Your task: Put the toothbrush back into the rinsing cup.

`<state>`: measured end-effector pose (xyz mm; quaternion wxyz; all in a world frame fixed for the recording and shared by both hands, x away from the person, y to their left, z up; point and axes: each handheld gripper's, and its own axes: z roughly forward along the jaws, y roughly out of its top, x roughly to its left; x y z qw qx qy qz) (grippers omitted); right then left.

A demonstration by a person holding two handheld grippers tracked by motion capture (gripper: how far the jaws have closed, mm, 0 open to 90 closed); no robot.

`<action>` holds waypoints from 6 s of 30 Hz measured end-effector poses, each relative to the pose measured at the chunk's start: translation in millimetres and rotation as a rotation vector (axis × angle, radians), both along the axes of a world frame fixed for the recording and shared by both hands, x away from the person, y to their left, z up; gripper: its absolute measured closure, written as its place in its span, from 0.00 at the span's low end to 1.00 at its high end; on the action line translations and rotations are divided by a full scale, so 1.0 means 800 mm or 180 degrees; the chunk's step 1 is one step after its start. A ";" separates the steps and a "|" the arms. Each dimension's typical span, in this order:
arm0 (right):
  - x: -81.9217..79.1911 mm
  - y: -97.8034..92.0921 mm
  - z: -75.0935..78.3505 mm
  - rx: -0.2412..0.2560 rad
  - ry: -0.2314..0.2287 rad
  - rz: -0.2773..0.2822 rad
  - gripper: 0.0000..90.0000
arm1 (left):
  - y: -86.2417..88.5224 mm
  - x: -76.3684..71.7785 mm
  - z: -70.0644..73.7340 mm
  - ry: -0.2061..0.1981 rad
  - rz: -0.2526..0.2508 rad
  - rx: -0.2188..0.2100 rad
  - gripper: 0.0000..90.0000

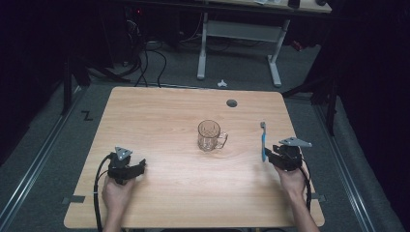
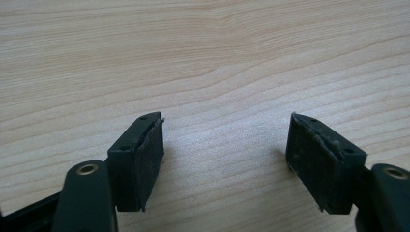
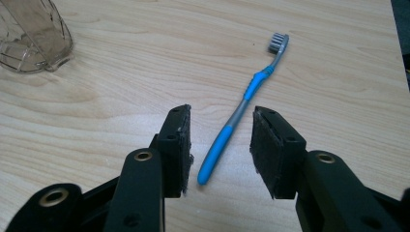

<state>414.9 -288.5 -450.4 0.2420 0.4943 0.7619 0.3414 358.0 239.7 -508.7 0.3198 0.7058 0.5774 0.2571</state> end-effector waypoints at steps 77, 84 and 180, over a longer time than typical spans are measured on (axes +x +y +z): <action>0.154 0.035 0.026 -0.0627 0.0804 -0.0123 0.66 | 0.000 0.000 0.000 -0.0001 -0.0010 -0.0002 0.33; 0.162 0.032 0.012 -0.0610 0.0939 -0.0182 0.66 | 0.000 0.000 0.000 -0.0001 -0.0011 -0.0002 0.33; 0.162 0.035 0.015 -0.0317 0.1221 0.0050 0.88 | 0.000 0.000 0.000 -0.0002 -0.0009 0.0001 0.33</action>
